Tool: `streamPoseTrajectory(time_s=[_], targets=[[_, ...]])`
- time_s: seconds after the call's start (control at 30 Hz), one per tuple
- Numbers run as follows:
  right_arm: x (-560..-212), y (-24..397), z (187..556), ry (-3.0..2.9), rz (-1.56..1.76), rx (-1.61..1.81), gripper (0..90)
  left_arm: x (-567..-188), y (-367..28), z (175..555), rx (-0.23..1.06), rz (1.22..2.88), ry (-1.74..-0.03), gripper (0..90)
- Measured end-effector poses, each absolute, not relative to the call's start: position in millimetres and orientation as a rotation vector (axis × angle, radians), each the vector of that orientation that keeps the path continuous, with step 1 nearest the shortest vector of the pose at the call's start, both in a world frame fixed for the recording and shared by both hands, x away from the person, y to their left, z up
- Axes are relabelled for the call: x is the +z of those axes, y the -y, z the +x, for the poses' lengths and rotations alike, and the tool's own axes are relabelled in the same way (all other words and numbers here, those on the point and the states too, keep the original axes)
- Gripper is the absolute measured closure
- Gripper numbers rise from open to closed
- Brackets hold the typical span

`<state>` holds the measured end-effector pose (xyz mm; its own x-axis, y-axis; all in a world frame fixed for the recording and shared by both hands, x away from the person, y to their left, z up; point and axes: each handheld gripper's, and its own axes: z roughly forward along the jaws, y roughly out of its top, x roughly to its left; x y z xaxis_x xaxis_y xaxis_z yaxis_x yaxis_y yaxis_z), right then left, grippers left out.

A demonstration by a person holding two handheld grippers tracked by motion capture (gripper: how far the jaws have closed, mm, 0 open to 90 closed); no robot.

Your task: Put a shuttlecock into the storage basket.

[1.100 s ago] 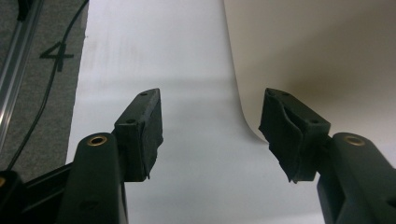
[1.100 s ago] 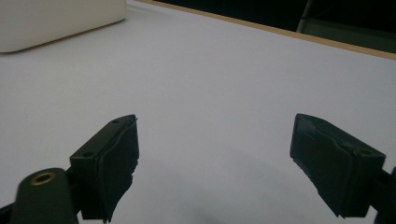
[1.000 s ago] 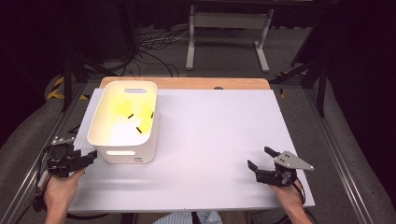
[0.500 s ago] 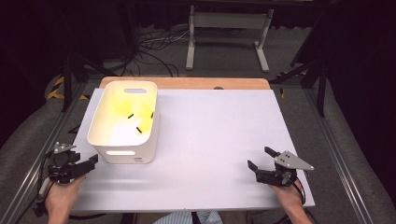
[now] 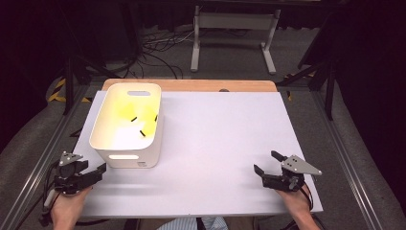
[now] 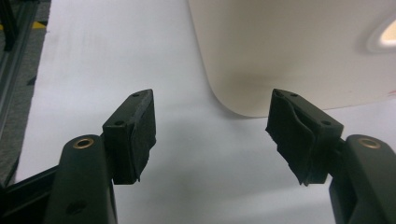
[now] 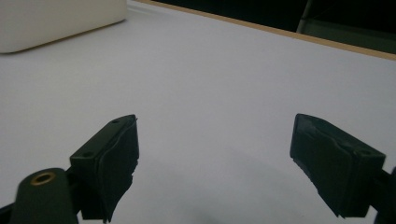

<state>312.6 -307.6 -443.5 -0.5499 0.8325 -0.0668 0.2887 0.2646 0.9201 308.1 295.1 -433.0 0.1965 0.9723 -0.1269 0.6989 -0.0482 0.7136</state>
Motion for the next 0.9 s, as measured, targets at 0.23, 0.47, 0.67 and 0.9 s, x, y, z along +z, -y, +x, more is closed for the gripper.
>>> streamPoseTrajectory(time_s=[0.23,0.47,0.67,0.9], targets=[[-442.8,306.4,310.9,-1.986,1.002,1.276,16.1,-435.8,-293.4,302.7,0.486,1.778,-1.516,31.6],[-442.1,305.6,309.2,-1.990,0.997,1.283,16.1,-438.5,-287.1,299.8,0.464,1.761,-1.447,30.9],[-442.0,305.0,308.1,-1.996,0.991,1.284,16.1,-440.6,-282.5,296.8,0.464,1.759,-1.405,30.2],[-441.8,305.2,307.5,-1.996,0.990,1.286,16.0,-442.3,-278.7,292.5,0.443,1.737,-1.370,28.1]])
